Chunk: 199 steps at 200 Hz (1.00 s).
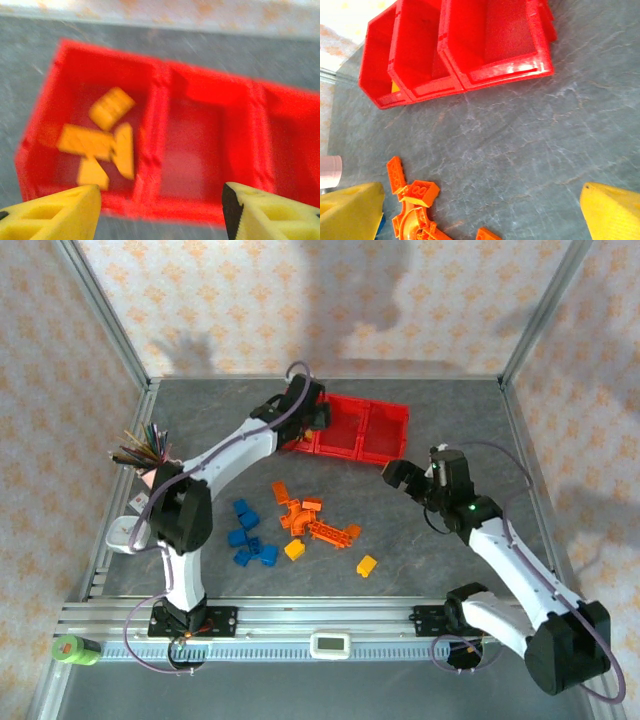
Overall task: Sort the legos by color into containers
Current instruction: Pick up the lego from the middle-left of the table.
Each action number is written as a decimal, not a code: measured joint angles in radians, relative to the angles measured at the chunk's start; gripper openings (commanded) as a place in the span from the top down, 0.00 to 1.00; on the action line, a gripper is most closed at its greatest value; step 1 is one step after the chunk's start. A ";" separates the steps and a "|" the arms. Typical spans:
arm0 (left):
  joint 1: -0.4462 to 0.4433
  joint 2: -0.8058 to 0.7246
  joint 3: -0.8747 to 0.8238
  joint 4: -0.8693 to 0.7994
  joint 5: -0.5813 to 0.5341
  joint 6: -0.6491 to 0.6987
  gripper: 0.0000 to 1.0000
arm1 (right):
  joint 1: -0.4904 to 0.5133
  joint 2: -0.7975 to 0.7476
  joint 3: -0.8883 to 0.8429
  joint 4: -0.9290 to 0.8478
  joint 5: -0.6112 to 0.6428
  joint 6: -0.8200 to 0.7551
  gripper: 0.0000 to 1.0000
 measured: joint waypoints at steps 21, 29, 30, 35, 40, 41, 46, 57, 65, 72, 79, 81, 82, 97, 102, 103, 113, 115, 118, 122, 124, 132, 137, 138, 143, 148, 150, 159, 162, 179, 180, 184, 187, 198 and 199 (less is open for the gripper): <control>-0.102 -0.107 -0.127 0.001 0.026 -0.019 0.32 | 0.000 -0.047 0.000 -0.067 0.034 0.009 0.00; -0.142 -0.142 -0.175 0.000 0.036 -0.030 0.32 | 0.000 -0.061 0.000 -0.091 0.042 0.015 0.00; -0.150 -0.147 -0.184 -0.001 0.037 -0.033 0.32 | 0.000 -0.064 0.000 -0.096 0.043 0.017 0.00; -0.174 -0.165 -0.213 -0.002 0.044 -0.043 0.32 | 0.000 -0.070 0.000 -0.108 0.047 0.020 0.00; -0.194 -0.179 -0.238 -0.002 0.047 -0.051 0.32 | 0.000 -0.077 0.000 -0.123 0.050 0.026 0.00; -0.197 -0.181 -0.242 -0.002 0.049 -0.052 0.32 | 0.000 -0.078 0.000 -0.125 0.050 0.026 0.00; -0.218 -0.193 -0.267 -0.003 0.050 -0.061 0.31 | 0.000 -0.084 -0.002 -0.138 0.052 0.031 0.00; -0.264 -0.220 -0.321 -0.006 0.059 -0.084 0.31 | 0.000 -0.098 -0.009 -0.161 0.053 0.040 0.00; -0.296 -0.235 -0.355 -0.009 0.063 -0.100 0.31 | 0.000 -0.107 -0.019 -0.175 0.053 0.047 0.00; -0.321 -0.245 -0.381 -0.010 0.070 -0.114 0.31 | 0.000 -0.116 -0.031 -0.187 0.051 0.054 0.00; -0.347 -0.253 -0.404 -0.013 0.076 -0.132 0.31 | 0.000 -0.124 -0.044 -0.198 0.050 0.062 0.00; -0.352 -0.254 -0.408 -0.013 0.076 -0.135 0.31 | 0.000 -0.126 -0.048 -0.201 0.049 0.064 0.00; -0.357 -0.256 -0.412 -0.014 0.077 -0.140 0.31 | 0.000 -0.127 -0.050 -0.202 0.049 0.065 0.00; -0.409 -0.265 -0.450 -0.013 0.086 -0.169 0.31 | 0.000 -0.142 -0.085 -0.225 0.044 0.082 0.00; -0.427 -0.267 -0.462 -0.013 0.091 -0.179 0.31 | 0.000 -0.147 -0.098 -0.232 0.042 0.087 0.00; -0.430 -0.267 -0.465 -0.013 0.092 -0.180 0.31 | 0.000 -0.148 -0.100 -0.233 0.041 0.088 0.00; -0.463 -0.267 -0.483 -0.011 0.101 -0.190 0.30 | 0.000 -0.162 -0.127 -0.239 0.033 0.102 0.00; -0.469 -0.267 -0.488 -0.011 0.103 -0.192 0.30 | 0.000 -0.166 -0.132 -0.240 0.031 0.105 0.00; -0.477 -0.267 -0.493 -0.010 0.106 -0.194 0.29 | -0.001 -0.170 -0.140 -0.241 0.028 0.108 0.00; -0.486 -0.267 -0.499 -0.008 0.108 -0.198 0.29 | -0.001 -0.176 -0.150 -0.245 0.023 0.113 0.00; -0.493 -0.267 -0.501 -0.009 0.112 -0.199 0.29 | -0.002 -0.179 -0.154 -0.246 0.023 0.114 0.00; -0.512 -0.267 -0.511 -0.007 0.127 -0.204 0.29 | -0.002 -0.187 -0.167 -0.253 0.016 0.124 0.00; -0.521 -0.267 -0.514 -0.006 0.132 -0.207 0.28 | -0.002 -0.192 -0.174 -0.256 0.012 0.129 0.00; -0.525 -0.267 -0.514 -0.006 0.134 -0.208 0.28 | -0.002 -0.193 -0.175 -0.256 0.011 0.131 0.00; -0.534 -0.266 -0.514 -0.006 0.138 -0.210 0.28 | -0.002 -0.197 -0.180 -0.260 0.008 0.135 0.01; -0.546 -0.265 -0.514 -0.003 0.143 -0.210 0.28 | -0.002 -0.201 -0.184 -0.261 0.005 0.139 0.00; -0.549 -0.264 -0.514 -0.002 0.145 -0.211 0.28 | -0.002 -0.203 -0.186 -0.261 0.003 0.141 0.00; -0.568 -0.260 -0.514 0.006 0.152 -0.211 0.28 | -0.002 -0.214 -0.195 -0.261 -0.003 0.151 0.00; -0.574 -0.257 -0.514 0.008 0.154 -0.211 0.28 | -0.002 -0.217 -0.197 -0.262 -0.004 0.154 0.00; -0.602 -0.230 -0.514 0.023 0.167 -0.214 0.28 | -0.002 -0.244 -0.217 -0.263 -0.016 0.173 0.00; -0.604 -0.227 -0.514 0.024 0.168 -0.214 0.28 | -0.002 -0.246 -0.219 -0.263 -0.017 0.173 0.00; -0.609 -0.219 -0.514 0.026 0.173 -0.215 0.28 | -0.002 -0.252 -0.222 -0.264 -0.019 0.176 0.00; -0.612 -0.214 -0.514 0.029 0.175 -0.216 0.28 | -0.002 -0.257 -0.226 -0.264 -0.023 0.180 0.00; -0.621 -0.189 -0.513 0.029 0.180 -0.218 0.28 | -0.002 -0.270 -0.232 -0.269 -0.029 0.188 0.00; -0.621 -0.188 -0.513 0.029 0.180 -0.217 0.28 | -0.002 -0.270 -0.232 -0.269 -0.029 0.188 0.00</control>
